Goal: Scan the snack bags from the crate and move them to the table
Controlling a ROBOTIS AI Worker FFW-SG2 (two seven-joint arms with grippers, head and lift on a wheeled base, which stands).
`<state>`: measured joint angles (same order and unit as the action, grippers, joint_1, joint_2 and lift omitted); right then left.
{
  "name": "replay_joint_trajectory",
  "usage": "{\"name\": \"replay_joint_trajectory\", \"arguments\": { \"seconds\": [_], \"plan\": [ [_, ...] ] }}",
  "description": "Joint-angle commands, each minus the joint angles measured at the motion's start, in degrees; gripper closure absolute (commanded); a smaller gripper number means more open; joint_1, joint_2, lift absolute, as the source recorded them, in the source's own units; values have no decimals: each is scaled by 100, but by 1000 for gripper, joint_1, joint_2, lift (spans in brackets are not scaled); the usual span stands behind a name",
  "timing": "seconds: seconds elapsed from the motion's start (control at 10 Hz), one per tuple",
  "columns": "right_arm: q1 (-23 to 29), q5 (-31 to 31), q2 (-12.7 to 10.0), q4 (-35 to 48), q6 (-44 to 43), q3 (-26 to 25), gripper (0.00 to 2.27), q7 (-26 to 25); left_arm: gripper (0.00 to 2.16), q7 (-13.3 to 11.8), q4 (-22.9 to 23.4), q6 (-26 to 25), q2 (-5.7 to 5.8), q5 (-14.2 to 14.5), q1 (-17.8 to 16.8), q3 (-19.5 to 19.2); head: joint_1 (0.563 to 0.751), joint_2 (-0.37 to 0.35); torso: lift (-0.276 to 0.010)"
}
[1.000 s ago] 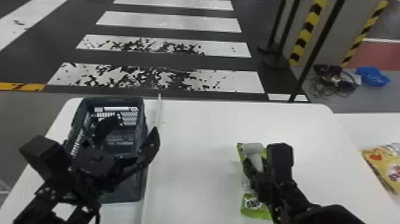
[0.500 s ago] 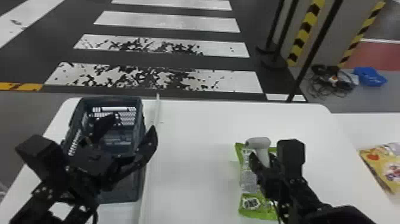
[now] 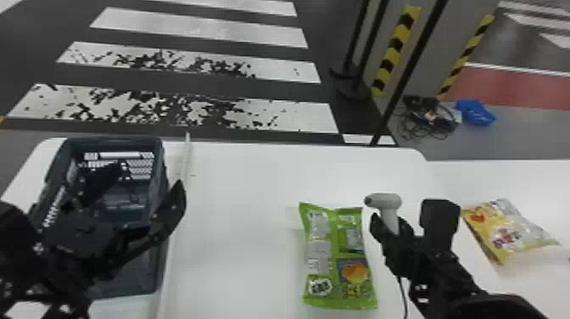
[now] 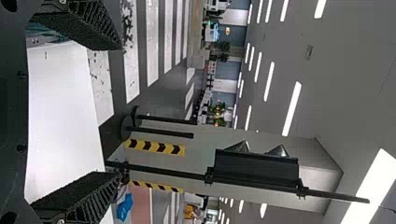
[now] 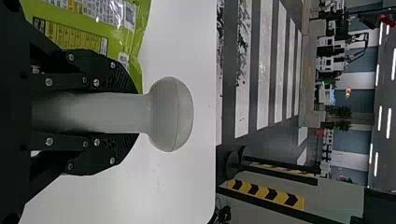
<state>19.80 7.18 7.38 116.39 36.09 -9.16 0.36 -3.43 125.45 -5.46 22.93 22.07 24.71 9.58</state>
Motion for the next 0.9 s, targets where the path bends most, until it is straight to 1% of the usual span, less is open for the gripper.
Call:
{"name": "replay_joint_trajectory", "arguments": {
  "seconds": [0.0,0.1,0.3,0.6,0.8],
  "plan": [
    [-73,232,167,-416,-256,-368,2246,140,26,0,15,5,10,-1,25,-9,695,-236,-95],
    [-134,346,237,-644,-308,-535,2246,236,26,0,24,5,10,-1,34,-26,695,-253,-95],
    [-284,390,343,-1127,-537,-640,2246,483,26,0,32,5,1,-10,43,-26,695,-299,-95],
    [-521,399,571,-1848,-783,-649,2246,720,26,0,68,5,-8,-18,69,-35,695,-323,-95],
    [-565,399,659,-2182,-1029,-710,2246,799,26,0,85,5,-8,-27,78,-44,695,-337,-95]
  ]
}}
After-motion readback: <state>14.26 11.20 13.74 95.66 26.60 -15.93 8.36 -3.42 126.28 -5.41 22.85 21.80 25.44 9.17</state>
